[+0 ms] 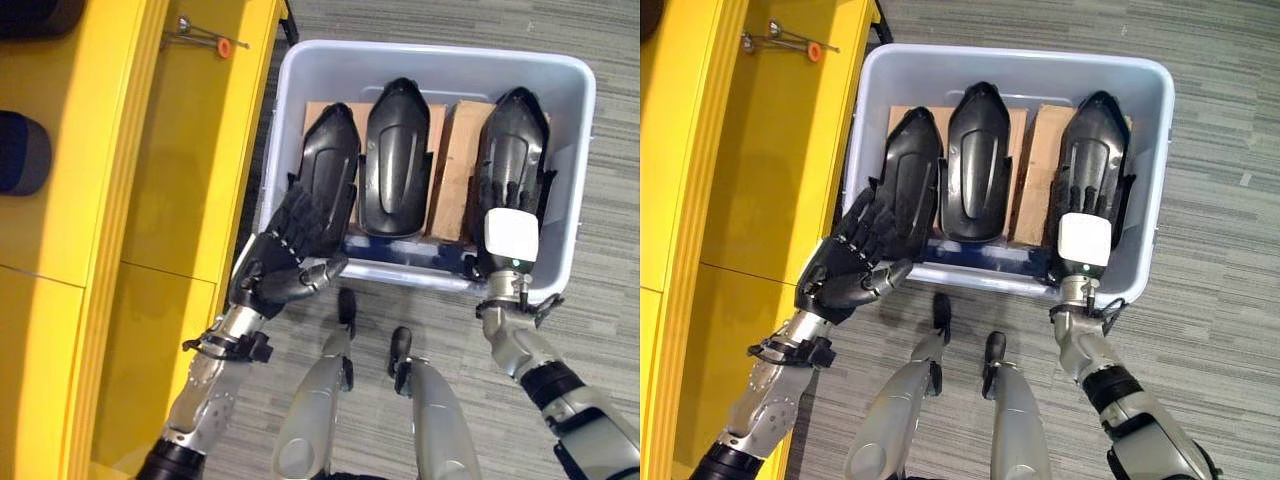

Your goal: Move parts from the plastic box to the shelf.

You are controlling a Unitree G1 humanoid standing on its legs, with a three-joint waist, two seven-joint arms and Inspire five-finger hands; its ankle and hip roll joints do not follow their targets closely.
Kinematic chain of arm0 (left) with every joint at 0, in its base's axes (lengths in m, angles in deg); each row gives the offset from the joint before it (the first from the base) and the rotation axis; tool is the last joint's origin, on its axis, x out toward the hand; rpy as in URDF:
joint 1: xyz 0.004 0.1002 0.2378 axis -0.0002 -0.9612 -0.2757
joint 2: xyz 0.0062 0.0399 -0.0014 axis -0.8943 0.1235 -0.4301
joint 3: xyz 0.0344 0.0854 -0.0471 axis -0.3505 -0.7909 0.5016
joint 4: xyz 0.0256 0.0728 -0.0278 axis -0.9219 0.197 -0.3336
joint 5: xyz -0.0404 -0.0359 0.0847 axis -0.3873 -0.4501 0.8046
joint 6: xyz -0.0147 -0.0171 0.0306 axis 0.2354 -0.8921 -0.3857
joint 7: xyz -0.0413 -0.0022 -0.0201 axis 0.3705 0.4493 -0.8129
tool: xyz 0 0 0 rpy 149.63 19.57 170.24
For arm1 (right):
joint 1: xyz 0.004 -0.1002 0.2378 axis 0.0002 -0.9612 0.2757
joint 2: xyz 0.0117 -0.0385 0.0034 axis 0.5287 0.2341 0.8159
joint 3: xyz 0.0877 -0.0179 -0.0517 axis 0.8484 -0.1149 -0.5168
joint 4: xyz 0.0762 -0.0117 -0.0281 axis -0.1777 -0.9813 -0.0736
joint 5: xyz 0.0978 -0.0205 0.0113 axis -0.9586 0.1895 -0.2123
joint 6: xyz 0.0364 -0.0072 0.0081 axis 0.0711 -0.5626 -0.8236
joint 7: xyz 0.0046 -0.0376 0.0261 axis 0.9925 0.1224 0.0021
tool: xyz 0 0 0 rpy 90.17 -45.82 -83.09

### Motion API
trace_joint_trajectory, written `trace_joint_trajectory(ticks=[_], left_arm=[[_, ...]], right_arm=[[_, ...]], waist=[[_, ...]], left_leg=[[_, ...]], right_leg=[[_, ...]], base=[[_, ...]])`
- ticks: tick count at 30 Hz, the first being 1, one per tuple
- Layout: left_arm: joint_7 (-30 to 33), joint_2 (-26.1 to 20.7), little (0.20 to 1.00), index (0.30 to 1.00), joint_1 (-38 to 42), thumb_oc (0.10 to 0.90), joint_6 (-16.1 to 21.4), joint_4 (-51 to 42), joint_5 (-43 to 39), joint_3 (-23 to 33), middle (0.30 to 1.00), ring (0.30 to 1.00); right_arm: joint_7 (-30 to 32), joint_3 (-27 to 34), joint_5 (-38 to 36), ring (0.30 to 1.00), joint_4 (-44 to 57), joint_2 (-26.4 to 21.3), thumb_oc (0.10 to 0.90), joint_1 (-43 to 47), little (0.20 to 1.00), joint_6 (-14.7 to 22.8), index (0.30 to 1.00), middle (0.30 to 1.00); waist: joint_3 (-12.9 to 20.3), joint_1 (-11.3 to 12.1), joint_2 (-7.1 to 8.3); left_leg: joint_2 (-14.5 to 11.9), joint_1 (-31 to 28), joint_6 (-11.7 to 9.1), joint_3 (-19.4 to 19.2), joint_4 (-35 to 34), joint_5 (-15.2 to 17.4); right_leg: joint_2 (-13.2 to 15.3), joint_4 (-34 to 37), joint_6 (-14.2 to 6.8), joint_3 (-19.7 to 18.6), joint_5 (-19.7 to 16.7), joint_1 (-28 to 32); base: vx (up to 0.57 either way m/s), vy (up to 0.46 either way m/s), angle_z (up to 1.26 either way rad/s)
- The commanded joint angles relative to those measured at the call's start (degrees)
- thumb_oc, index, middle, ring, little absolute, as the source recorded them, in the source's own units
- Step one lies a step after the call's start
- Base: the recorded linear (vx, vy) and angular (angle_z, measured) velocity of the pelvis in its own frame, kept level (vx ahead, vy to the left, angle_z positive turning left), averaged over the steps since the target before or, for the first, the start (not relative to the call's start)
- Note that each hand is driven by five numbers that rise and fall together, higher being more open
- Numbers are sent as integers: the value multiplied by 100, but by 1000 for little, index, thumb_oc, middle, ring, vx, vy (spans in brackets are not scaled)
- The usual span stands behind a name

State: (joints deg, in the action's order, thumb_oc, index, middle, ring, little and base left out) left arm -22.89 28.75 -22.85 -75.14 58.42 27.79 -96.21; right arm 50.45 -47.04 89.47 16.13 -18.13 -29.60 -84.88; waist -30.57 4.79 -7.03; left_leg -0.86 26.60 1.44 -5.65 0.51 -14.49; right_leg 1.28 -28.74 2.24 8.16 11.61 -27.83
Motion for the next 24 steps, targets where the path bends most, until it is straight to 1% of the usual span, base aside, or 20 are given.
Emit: trace_joint_trajectory(ticks=[1, 2, 3, 7, 10, 12, 18, 24], left_arm=[[-297, 122, 1000, 1000, 234, 900, 640, -485, -82, 3, 1000, 1000], [-300, 119, 1000, 1000, 236, 900, 641, -482, -89, 0, 1000, 1000], [-308, 110, 1000, 1000, 235, 900, 624, -483, -115, -12, 1000, 1000], [-378, 92, 1000, 1000, 233, 900, 659, -429, -150, -78, 1000, 1000], [-377, 104, 1000, 1000, 218, 900, 686, -434, -141, -106, 1000, 1000], [-387, 124, 1000, 1000, 209, 900, 735, -402, -158, -112, 1000, 1000], [-452, 119, 1000, 1000, 242, 900, 705, -374, -191, -110, 1000, 1000], [-475, 117, 1000, 1000, 269, 900, 665, -374, -195, -125, 1000, 1000]], right_arm=[[933, 339, 15, 1000, 9, -462, 900, 245, 1000, 121, 1000, 1000], [957, 344, 17, 1000, 6, -465, 900, 245, 1000, 149, 1000, 1000], [1085, 392, 10, 1000, 33, -485, 900, 241, 1000, 267, 1000, 1000], [1339, 488, -6, 1000, 155, -481, 900, 120, 1000, 519, 1000, 1000], [1299, 535, -160, 1000, 201, -475, 900, 7, 1000, 483, 1000, 1000], [1129, 569, -200, 1000, 161, -452, 900, -67, 1000, 445, 1000, 1000], [838, 426, -9, 1000, -137, -418, 900, 14, 1000, 322, 1000, 1000], [581, 188, 262, 1000, -189, -489, 900, 234, 1000, 288, 1000, 1000]], waist=[[79, -118, -115], [79, -118, -116], [78, -131, -125], [78, -185, -145], [78, -215, -152], [78, -238, -163], [78, -214, -203], [78, -174, -196]], left_leg=[[150, -279, -105, -1, -10, 485], [150, -279, -105, -2, -9, 486], [153, -282, -104, -6, -10, 490], [143, -290, -109, -33, -17, 499], [139, -303, -118, -52, -25, 506], [137, -306, -119, -66, -31, 508], [135, -305, -117, -75, -43, 504], [132, -288, -128, -65, -40, 488]], right_leg=[[-11, 532, -314, 74, -773, 12], [-11, 531, -314, 74, -773, 10], [-7, 537, -309, 69, -769, 11], [3, 536, -313, 48, -775, -11], [9, 546, -315, 37, -773, -13], [9, 553, -310, 25, -774, -22], [23, 548, -305, 39, -769, -37], [35, 539, -309, 68, -776, -44]], base=[[0, 0, 0], [0, 0, 0], [0, 0, 0], [-3, 14, -3], [0, 7, -1], [0, 0, 0], [0, 0, 0], [0, 0, 0]])
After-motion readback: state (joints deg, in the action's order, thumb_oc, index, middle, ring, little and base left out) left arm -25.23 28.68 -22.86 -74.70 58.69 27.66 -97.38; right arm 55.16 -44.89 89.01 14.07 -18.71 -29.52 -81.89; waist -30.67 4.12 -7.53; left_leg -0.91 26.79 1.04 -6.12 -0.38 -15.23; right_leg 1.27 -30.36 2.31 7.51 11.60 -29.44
